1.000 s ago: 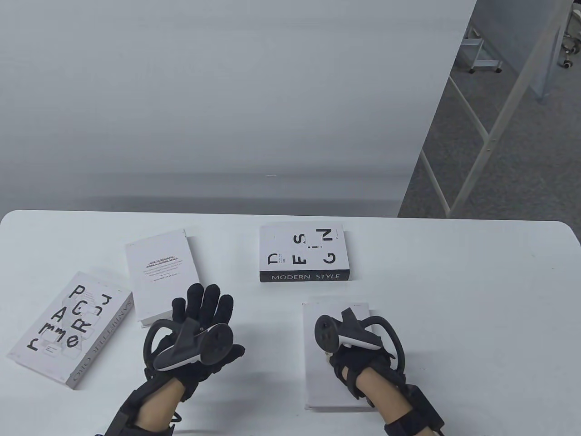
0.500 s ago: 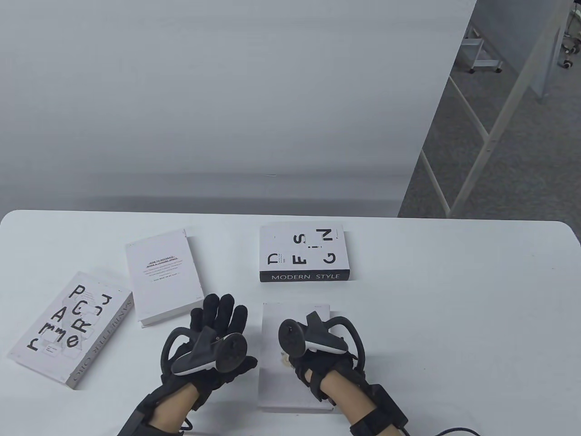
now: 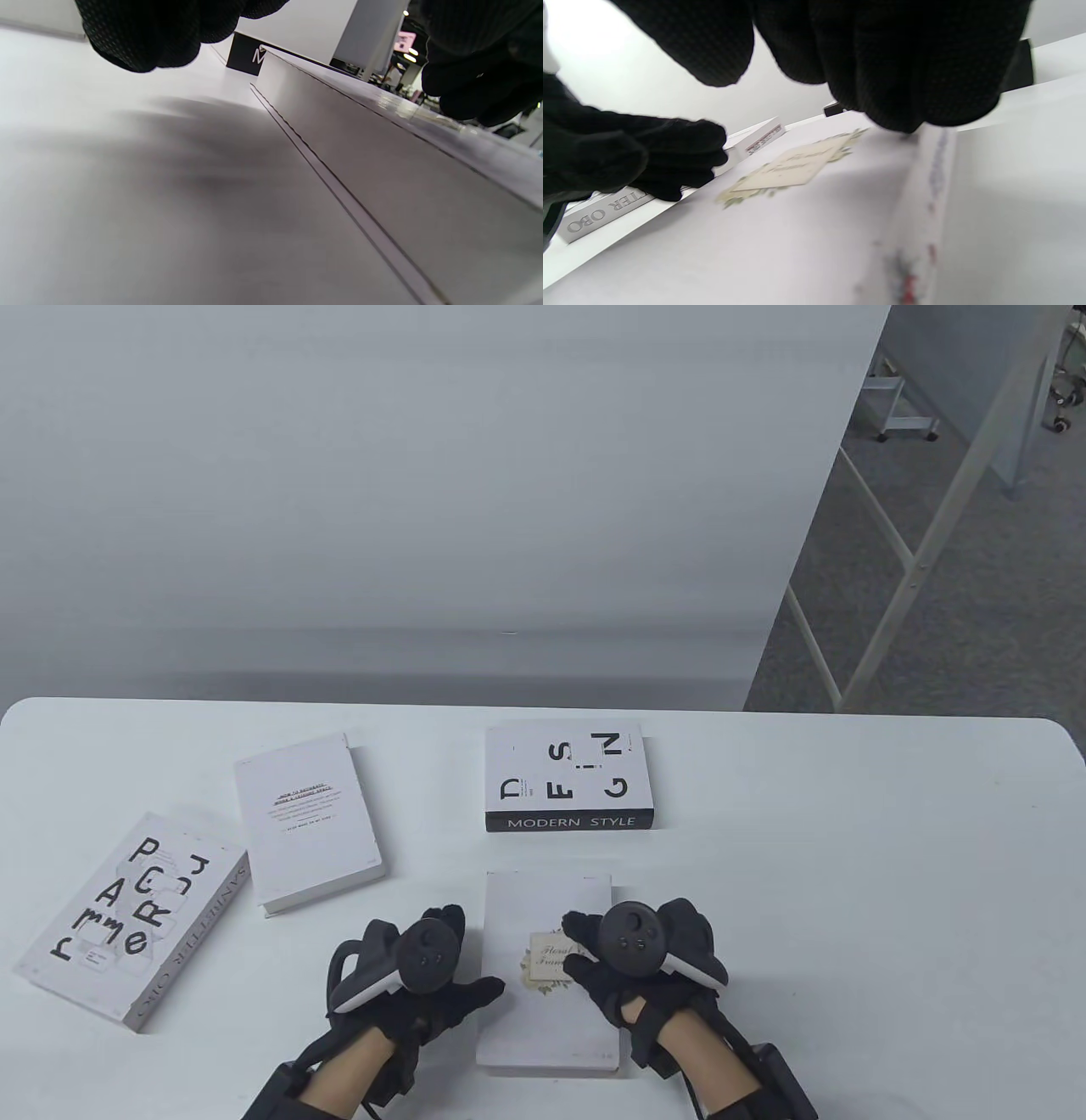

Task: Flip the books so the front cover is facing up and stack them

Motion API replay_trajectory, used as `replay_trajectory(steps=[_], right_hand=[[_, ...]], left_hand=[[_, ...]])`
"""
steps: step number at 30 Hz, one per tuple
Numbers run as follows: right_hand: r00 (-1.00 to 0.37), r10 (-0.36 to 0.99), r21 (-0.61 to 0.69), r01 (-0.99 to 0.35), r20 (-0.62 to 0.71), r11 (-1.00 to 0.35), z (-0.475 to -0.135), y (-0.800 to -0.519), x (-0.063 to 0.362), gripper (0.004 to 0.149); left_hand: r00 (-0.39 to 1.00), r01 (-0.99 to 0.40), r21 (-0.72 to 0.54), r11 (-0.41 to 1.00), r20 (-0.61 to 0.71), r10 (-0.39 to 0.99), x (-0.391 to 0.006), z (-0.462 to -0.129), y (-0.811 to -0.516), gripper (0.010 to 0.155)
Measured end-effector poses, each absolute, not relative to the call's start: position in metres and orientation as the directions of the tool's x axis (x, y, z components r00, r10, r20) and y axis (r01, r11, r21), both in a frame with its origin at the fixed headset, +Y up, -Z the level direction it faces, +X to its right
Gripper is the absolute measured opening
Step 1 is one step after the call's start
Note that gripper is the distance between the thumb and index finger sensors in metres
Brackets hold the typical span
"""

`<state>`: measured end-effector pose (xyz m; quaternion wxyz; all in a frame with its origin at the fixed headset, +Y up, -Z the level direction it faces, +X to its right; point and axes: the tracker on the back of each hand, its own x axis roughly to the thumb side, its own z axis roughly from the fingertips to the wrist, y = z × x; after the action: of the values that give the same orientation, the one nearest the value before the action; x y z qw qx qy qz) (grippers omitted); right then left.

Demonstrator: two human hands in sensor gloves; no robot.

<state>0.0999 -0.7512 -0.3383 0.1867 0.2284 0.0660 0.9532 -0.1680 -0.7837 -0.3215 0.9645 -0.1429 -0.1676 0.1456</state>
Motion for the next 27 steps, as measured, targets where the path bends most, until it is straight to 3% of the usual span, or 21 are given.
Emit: replay_trajectory(steps=[4, 6, 13, 19, 27], right_hand=[[-0.865, 0.378, 0.257, -0.303, 0.330, -0.918, -0.345, -0.764, 0.116, 0.072], [-0.870, 0.394, 0.283, -0.314, 0.296, -0.906, -0.347, -0.768, 0.121, 0.075], [-0.871, 0.453, 0.406, -0.349, 0.193, -0.844, -0.355, -0.784, 0.131, 0.072], [-0.821, 0.554, 0.519, -0.417, 0.137, -0.746, -0.358, -0.796, 0.134, 0.070], [-0.792, 0.599, 0.549, -0.450, 0.119, -0.704, -0.359, -0.799, 0.138, 0.072]], left_hand=[[0.840, -0.390, -0.394, 0.832, 0.217, 0.497, -0.171, -0.323, -0.794, 0.107], [0.822, -0.443, -0.369, 0.817, 0.198, 0.534, -0.171, -0.324, -0.794, 0.104], [0.737, -0.613, -0.347, 0.710, 0.074, 0.672, -0.173, -0.328, -0.804, 0.079], [0.706, -0.639, -0.397, 0.659, 0.039, 0.707, -0.167, -0.327, -0.812, 0.073], [0.699, -0.635, -0.418, 0.650, 0.047, 0.713, -0.165, -0.325, -0.812, 0.071]])
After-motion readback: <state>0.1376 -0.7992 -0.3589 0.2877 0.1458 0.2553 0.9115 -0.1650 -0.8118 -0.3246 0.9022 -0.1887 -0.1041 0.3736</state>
